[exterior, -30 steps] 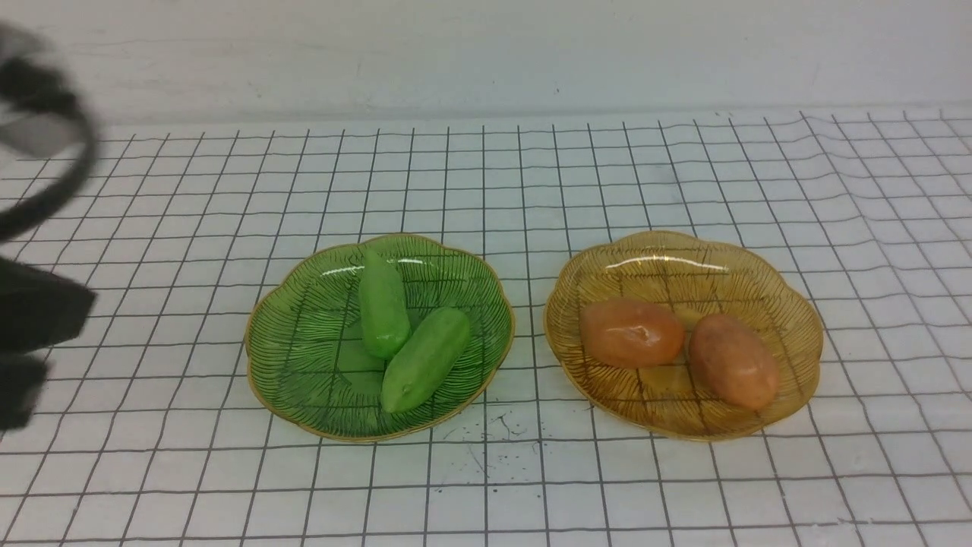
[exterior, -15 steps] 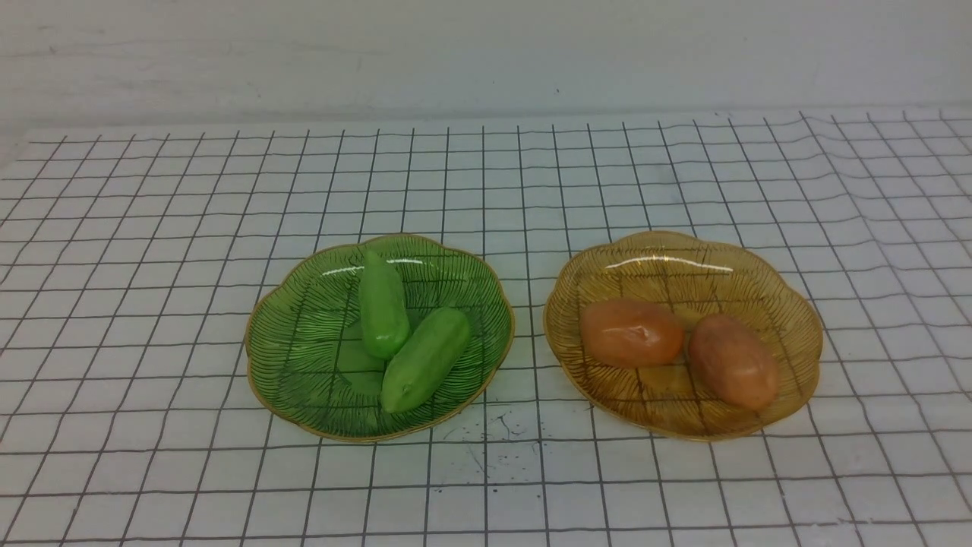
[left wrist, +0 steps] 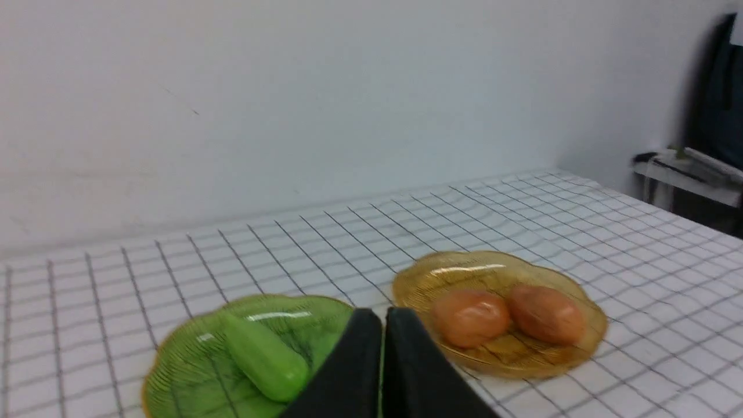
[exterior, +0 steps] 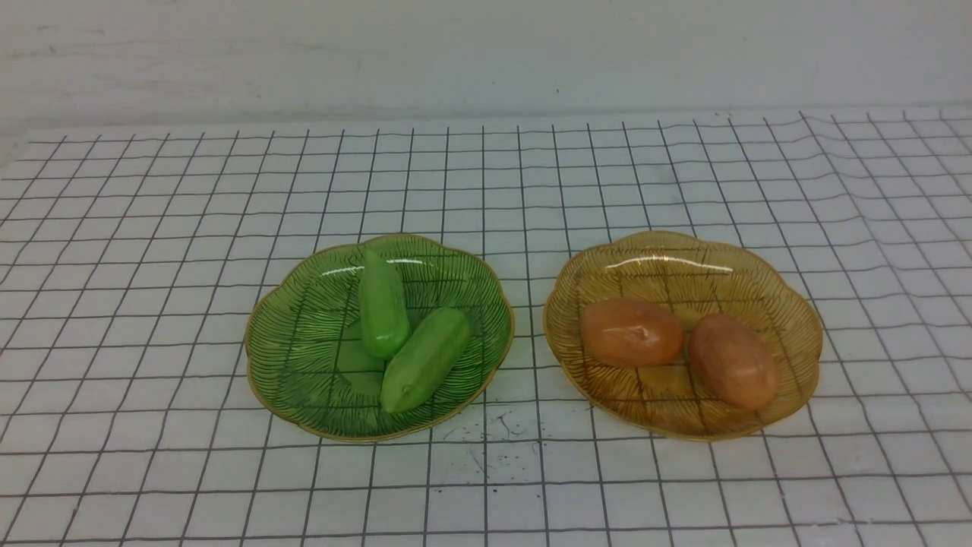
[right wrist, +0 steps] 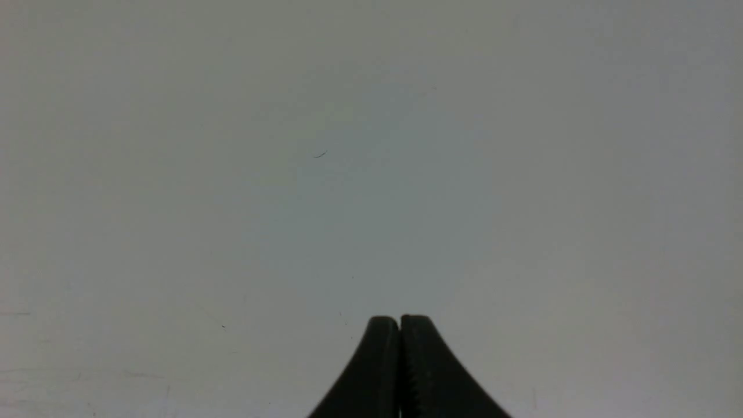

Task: Put different types of vegetables on the plate.

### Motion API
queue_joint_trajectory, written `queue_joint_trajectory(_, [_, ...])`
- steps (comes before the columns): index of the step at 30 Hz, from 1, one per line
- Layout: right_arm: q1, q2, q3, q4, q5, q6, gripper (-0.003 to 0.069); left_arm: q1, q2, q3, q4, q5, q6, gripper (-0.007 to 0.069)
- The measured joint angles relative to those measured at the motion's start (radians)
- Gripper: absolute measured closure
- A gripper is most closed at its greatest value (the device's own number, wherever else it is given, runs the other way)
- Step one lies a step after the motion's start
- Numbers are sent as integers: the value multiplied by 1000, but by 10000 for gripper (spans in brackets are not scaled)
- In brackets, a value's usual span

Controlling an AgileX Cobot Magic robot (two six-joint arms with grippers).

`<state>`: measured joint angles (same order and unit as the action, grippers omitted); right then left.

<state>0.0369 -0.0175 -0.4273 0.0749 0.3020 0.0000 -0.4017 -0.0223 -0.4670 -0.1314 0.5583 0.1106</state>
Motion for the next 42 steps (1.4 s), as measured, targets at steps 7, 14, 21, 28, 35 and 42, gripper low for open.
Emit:
queue_joint_trajectory(7, [0, 0, 0, 0, 14, 0, 673, 0, 2, 127, 70, -75, 38, 632])
queue_joint_trajectory(14, [0, 0, 0, 0, 24, 0, 673, 141, 3, 340, 63, -165, 52, 632])
queue_joint_trajectory(21, [0, 0, 0, 1, 27, 0, 673, 323, 3, 470, 67, -217, 15, 632])
queue_joint_trajectory(28, [0, 0, 0, 0, 28, 0, 673, 337, 3, 494, 98, -198, 7, 632])
queue_joint_trajectory(35, [0, 0, 0, 0, 28, 0, 673, 337, 3, 495, 103, -181, 7, 632])
queue_joint_trajectory(42, [0, 0, 0, 0, 28, 0, 673, 337, 3, 495, 106, -177, 7, 632])
